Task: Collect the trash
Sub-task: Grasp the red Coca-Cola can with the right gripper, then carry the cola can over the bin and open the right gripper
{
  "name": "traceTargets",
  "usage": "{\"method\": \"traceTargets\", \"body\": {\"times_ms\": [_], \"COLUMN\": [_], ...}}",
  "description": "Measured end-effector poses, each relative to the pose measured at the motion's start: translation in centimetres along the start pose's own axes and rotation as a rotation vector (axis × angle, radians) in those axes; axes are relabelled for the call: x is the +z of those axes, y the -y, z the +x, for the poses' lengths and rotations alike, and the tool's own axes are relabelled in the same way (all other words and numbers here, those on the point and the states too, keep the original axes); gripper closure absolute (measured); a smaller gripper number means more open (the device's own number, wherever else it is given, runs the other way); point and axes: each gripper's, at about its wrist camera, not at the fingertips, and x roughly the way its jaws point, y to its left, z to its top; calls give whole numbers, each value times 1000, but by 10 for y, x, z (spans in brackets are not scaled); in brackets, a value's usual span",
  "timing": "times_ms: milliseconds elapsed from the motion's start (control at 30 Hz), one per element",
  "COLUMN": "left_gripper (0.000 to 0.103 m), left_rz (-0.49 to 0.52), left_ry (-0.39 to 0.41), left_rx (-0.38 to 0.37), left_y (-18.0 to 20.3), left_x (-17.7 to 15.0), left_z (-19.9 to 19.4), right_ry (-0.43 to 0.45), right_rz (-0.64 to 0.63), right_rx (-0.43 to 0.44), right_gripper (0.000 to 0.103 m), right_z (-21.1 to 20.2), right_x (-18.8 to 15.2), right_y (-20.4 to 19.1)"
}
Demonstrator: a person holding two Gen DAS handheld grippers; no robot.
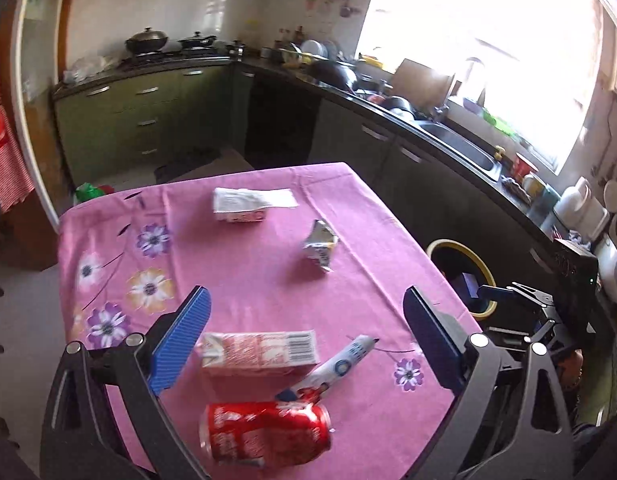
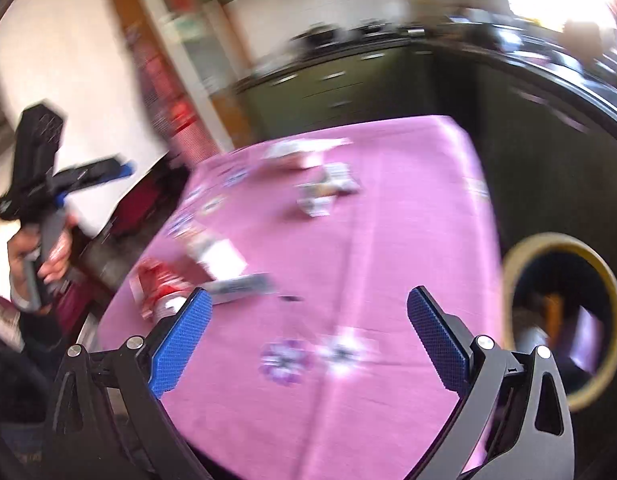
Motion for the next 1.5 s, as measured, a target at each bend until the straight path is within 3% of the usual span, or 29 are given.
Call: {"method": "traceTargets", "body": {"times_ms": [167,333,433,600,867,933,1000,1033,1500], "left_gripper": [9,8,8,7,7,7,7,7,7], "left_rz": [-88,-175,-202,-237,-273,-273,-273,-272,-276], "left_ry": [19,27,27,41,53,53,49,46,35], "left_rx": [86,103,113,141,189,187,183,182,182], "left_y": [-47,-74,-84,-98,-114,-114,-114,-114,-115], "left_x": [-34,-63,-75,-87,-95,-96,-97,-97,-99], "left_z": [-34,-51,-58,-70,-81,-81,-80,-80,-79], "right_ry": [-136,-262,-338,-408,-450,-457,-470,-474,-425], "right_rz": [-340,-627,-710,-770,-825,-828,-828,-825,-783], "right_rx": [222,253,218,192,147,145,143,142,209], "right_gripper": [6,6,6,8,13,17,31,31,32], "right_z": [63,121,157,198,222,226,230,232,212], "right_x": [14,3,-1,-13,-14,-13,-13,-12,-6], "right_y": [-100,-175,-196,-213,-208,-208,-208,-208,-213]}}
